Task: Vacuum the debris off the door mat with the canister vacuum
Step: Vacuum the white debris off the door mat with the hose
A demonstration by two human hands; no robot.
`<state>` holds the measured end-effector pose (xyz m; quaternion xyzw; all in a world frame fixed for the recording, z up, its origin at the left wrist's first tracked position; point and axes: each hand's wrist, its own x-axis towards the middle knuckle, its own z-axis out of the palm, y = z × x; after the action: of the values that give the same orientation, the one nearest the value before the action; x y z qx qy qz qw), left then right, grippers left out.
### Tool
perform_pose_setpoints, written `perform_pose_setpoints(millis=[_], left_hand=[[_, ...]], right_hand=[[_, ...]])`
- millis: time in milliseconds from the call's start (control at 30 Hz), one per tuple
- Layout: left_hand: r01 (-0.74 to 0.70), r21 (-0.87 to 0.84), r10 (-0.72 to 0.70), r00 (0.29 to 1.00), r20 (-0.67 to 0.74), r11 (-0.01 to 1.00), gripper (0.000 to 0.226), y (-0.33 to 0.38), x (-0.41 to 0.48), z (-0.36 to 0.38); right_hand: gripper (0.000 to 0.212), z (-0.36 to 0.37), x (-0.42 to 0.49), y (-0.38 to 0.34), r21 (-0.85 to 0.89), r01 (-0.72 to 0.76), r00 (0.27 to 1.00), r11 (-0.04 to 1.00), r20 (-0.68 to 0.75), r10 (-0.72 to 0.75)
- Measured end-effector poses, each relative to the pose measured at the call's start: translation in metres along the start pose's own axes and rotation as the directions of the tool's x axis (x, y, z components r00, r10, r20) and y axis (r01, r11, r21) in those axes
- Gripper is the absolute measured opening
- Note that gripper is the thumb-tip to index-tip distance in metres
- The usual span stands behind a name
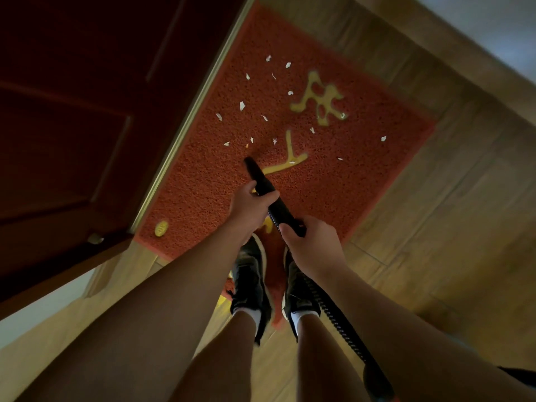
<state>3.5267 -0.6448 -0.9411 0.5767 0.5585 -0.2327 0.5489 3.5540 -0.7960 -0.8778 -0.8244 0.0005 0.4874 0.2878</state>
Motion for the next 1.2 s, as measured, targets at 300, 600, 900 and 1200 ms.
perform_pose_setpoints(millis=[300, 600, 900, 1200], left_hand=[[-0.015, -0.042, 0.013, 0.999, -0.033, 0.999, 0.068, 0.004, 0.011, 0.000], [-0.018, -0.057, 0.016, 1.000, -0.022, 0.998, 0.069, 0.006, 0.019, -0.010], [-0.038, -0.030, 0.037, 0.999, -0.033, 0.999, 0.069, 0.008, 0.025, -0.021], [-0.022, -0.025, 0.020, 0.998, -0.053, 0.999, 0.071, 0.004, 0.030, -0.040]], right_hand=[[0.026, 0.007, 0.008, -0.007, 0.056, 0.016, 1.000, 0.998, -0.019, -0.015], [0.029, 0.015, 0.015, -0.017, 0.036, -0.007, 1.000, 0.999, -0.008, 0.008], [0.029, 0.023, 0.018, -0.030, 0.034, -0.005, 1.000, 0.999, -0.006, 0.005], [0.033, 0.030, 0.019, -0.045, 0.032, -0.011, 1.000, 0.999, 0.021, 0.010]])
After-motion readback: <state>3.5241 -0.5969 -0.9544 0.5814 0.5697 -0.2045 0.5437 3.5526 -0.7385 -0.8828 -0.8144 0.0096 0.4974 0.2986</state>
